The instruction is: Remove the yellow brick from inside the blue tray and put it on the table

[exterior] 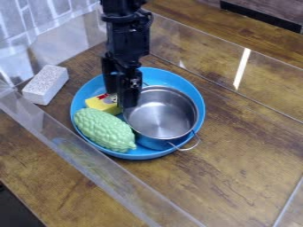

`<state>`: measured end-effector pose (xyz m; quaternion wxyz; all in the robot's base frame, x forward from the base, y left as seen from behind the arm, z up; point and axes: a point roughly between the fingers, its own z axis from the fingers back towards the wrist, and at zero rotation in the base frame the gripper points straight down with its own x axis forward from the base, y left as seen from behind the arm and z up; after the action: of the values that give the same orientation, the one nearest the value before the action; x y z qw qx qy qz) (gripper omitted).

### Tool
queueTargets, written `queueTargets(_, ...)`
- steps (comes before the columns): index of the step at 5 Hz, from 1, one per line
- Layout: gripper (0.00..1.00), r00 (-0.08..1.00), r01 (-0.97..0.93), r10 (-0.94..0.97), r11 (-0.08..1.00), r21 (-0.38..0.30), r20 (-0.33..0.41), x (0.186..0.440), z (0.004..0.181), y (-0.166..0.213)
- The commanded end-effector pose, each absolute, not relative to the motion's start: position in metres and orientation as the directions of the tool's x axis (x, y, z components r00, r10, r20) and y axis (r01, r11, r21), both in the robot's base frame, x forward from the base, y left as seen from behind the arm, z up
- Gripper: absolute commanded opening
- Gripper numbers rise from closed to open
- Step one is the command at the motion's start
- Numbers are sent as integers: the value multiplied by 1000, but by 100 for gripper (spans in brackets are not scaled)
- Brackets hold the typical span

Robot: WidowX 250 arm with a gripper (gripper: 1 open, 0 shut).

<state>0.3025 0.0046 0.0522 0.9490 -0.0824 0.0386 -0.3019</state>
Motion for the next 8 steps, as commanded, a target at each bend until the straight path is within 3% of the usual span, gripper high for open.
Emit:
queueTargets(1, 100, 828, 559, -559, 819, -130, 40, 318, 70, 15)
queueTargets(8, 100, 818, 570, -575, 812, -129, -5, 321, 37, 25)
